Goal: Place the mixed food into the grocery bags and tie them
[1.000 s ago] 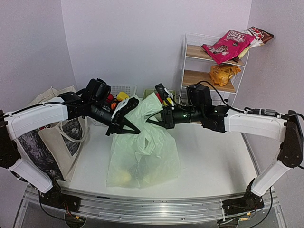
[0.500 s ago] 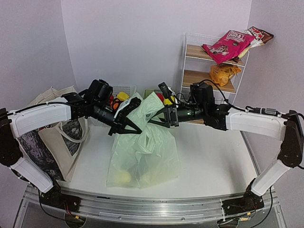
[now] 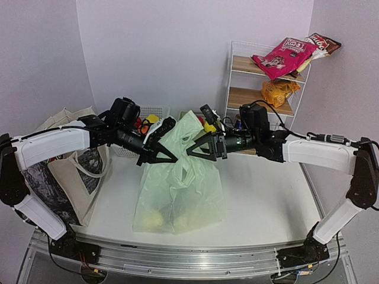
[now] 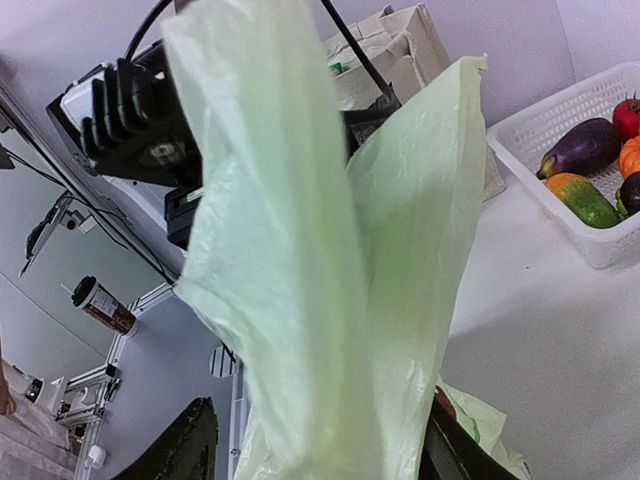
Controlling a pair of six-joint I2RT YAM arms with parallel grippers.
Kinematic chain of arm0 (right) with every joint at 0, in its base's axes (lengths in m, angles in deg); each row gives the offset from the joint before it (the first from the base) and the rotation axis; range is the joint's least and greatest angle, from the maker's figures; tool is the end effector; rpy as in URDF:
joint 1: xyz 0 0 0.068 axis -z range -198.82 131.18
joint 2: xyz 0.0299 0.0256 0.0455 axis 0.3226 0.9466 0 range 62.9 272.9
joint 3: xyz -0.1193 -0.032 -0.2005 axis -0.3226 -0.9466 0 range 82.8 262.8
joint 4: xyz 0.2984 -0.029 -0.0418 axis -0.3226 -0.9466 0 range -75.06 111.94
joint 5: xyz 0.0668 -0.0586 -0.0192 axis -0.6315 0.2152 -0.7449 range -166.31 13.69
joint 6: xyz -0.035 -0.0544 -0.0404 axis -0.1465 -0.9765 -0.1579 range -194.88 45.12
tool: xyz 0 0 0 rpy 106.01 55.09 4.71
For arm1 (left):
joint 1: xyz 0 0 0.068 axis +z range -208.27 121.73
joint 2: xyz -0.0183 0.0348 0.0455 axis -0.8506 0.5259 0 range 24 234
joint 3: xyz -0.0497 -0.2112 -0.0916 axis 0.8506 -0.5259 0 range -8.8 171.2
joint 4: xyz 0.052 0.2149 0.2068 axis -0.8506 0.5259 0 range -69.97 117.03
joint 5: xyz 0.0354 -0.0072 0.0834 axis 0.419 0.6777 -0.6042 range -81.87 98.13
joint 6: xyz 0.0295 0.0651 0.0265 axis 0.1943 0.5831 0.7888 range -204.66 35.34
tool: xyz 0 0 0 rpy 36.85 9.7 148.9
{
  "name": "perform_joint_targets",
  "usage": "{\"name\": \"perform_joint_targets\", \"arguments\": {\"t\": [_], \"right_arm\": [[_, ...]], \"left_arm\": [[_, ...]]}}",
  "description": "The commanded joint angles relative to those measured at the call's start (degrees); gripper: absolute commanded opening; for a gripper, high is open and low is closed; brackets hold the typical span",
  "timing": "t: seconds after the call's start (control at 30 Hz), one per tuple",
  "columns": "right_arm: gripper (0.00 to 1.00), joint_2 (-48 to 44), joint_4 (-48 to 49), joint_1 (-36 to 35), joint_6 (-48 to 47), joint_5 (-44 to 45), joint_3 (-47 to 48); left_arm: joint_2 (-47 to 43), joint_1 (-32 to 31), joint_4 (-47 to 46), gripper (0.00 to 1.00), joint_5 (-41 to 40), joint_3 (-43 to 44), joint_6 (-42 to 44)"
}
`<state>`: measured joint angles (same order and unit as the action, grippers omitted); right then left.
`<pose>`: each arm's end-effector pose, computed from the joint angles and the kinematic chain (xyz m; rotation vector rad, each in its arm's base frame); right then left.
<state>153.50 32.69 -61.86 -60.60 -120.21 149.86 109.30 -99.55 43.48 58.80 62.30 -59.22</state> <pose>0.2826 0.3252 0.2518 -1.0426 1.6547 1.3714 0.2579 -0.2929 0.2551 1.5698 1.4920 -1.1321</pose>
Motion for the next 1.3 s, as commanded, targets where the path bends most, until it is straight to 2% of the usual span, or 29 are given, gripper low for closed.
{"name": "perform_joint_targets", "arguments": {"t": [0.0,0.17,0.3,0.5,0.63,0.73,0.77,0.8,0.87,1.03,1.27], "right_arm": [[0.61,0.25,1.73,-0.55,0.10,-0.27,2.94],[0.60,2.61,4.46,-1.17,2.16,0.59,4.20],[0.54,4.05,5.39,-1.15,3.10,2.47,4.83],[0.13,5.51,5.52,-1.16,3.69,5.25,4.78],[0.00,4.80,5.52,-1.17,3.75,5.70,4.60],[0.00,3.63,5.50,-1.16,2.84,6.16,3.85],[0.00,3.20,5.44,-1.16,2.50,6.33,3.59],[0.00,2.78,5.43,-1.18,2.13,6.48,3.28],[0.00,2.03,5.43,-1.21,1.41,6.71,2.64],[0.00,1.10,5.24,-1.17,-0.21,6.09,2.31],[0.00,0.92,4.22,-1.15,-1.54,4.33,3.58]], "left_arm": [[1.63,-0.50,-0.90,0.00,-2.99,1.88,2.80],[3.40,-0.92,-0.46,0.00,-5.76,3.26,4.19],[2.94,-0.91,0.37,0.00,-6.00,2.72,7.75],[1.81,-0.82,1.58,0.00,-3.55,2.23,9.62],[1.87,-0.52,6.83,0.02,-1.74,3.89,13.57],[1.24,1.12,9.85,0.43,-0.87,4.90,15.53],[0.77,1.82,10.41,0.54,-0.89,5.21,16.17],[0.23,2.82,10.83,0.61,-0.71,5.53,16.64],[-0.80,5.17,11.71,0.68,0.02,6.21,17.47],[-3.20,10.34,14.63,0.79,1.44,6.68,20.37],[-1.39,13.23,7.10,0.99,3.68,8.12,11.33]]}}
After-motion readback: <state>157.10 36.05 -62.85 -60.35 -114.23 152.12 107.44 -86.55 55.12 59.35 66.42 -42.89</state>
